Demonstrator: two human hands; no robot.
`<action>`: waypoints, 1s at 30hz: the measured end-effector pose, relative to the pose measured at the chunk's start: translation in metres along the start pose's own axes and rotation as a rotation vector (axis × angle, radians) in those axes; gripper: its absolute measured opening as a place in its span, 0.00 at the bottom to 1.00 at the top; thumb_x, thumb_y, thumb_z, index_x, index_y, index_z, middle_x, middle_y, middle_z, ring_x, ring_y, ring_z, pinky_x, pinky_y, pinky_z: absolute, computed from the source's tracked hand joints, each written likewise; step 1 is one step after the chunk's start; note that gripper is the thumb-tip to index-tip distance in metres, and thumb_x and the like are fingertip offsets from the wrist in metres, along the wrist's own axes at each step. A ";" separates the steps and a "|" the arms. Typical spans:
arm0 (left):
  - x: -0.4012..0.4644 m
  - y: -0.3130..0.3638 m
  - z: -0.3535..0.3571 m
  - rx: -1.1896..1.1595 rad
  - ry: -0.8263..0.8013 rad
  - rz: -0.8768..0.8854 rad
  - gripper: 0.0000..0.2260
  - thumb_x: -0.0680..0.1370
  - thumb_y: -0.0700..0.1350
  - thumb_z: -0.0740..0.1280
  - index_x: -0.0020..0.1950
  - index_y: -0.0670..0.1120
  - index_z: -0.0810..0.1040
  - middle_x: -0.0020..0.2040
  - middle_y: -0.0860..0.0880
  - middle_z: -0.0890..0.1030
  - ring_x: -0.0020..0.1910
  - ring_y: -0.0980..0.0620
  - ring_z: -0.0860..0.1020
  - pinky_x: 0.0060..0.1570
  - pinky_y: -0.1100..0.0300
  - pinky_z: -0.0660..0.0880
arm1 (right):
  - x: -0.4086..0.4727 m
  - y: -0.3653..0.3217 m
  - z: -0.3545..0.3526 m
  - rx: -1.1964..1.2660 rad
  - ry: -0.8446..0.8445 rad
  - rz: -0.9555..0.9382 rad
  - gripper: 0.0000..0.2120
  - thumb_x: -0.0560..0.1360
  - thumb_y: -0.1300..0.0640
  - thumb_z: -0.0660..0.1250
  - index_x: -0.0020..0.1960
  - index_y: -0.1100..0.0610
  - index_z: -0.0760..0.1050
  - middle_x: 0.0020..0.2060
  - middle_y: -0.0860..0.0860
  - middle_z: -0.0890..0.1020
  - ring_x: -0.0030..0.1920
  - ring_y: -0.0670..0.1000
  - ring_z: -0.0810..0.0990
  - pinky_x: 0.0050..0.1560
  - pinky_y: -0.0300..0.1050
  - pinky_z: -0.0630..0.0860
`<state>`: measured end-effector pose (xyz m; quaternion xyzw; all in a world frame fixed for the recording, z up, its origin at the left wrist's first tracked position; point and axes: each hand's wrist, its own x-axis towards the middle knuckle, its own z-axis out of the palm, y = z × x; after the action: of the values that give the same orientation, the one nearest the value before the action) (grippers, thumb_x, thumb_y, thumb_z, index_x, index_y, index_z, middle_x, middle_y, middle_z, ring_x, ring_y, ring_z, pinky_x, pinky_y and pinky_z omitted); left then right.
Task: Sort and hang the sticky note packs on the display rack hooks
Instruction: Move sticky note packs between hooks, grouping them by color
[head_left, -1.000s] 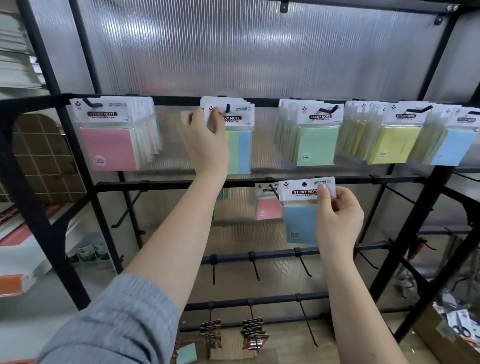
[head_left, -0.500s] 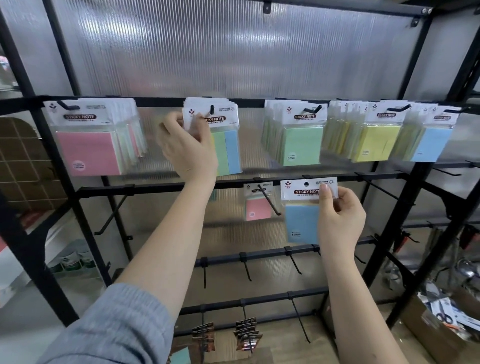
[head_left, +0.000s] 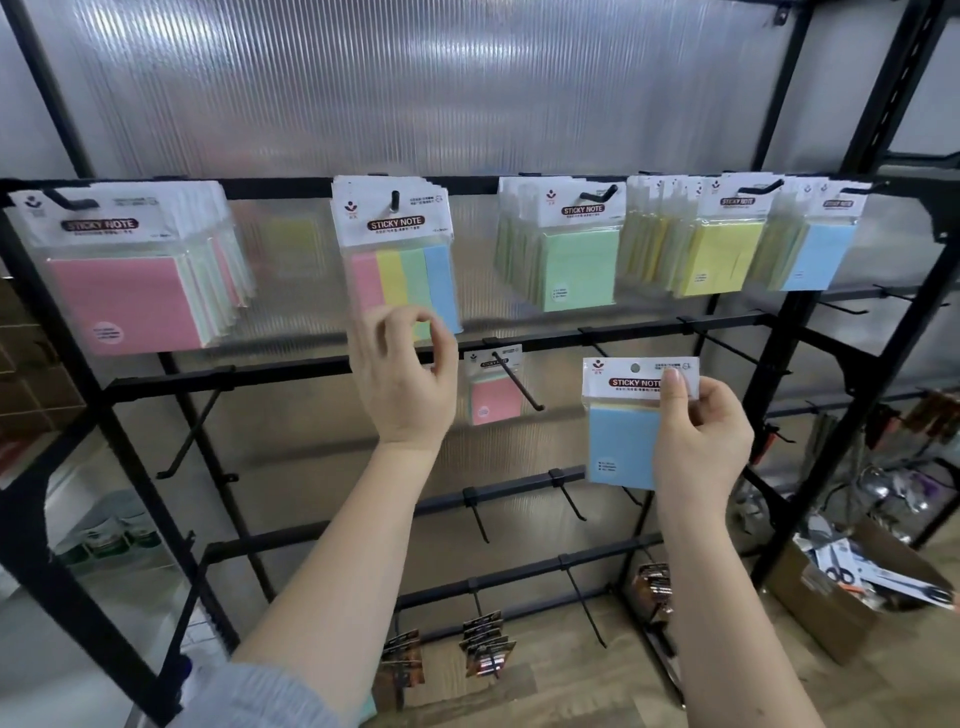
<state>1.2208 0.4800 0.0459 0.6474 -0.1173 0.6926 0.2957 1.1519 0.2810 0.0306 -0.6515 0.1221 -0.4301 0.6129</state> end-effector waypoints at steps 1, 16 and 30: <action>-0.006 0.003 0.000 -0.017 -0.027 0.014 0.06 0.74 0.36 0.64 0.47 0.44 0.69 0.43 0.43 0.74 0.43 0.48 0.70 0.49 0.58 0.69 | 0.001 0.001 -0.002 0.002 0.012 0.005 0.10 0.79 0.52 0.64 0.42 0.56 0.73 0.36 0.48 0.78 0.34 0.41 0.74 0.32 0.28 0.69; -0.025 0.068 0.068 0.047 -1.023 -0.599 0.11 0.81 0.43 0.56 0.58 0.50 0.76 0.53 0.53 0.75 0.39 0.56 0.74 0.34 0.63 0.71 | 0.094 0.035 -0.055 0.056 0.114 -0.040 0.12 0.79 0.53 0.64 0.36 0.47 0.70 0.36 0.49 0.77 0.34 0.42 0.73 0.35 0.34 0.69; -0.065 0.179 0.168 0.184 -1.018 -0.777 0.11 0.81 0.44 0.58 0.60 0.50 0.76 0.58 0.52 0.76 0.45 0.57 0.72 0.40 0.64 0.66 | 0.267 0.045 -0.126 0.192 -0.183 -0.092 0.10 0.77 0.54 0.67 0.37 0.48 0.73 0.32 0.45 0.78 0.31 0.38 0.73 0.33 0.33 0.71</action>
<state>1.2585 0.2292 0.0455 0.9128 0.0598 0.1488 0.3756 1.2388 0.0009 0.0845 -0.6312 -0.0059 -0.4062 0.6607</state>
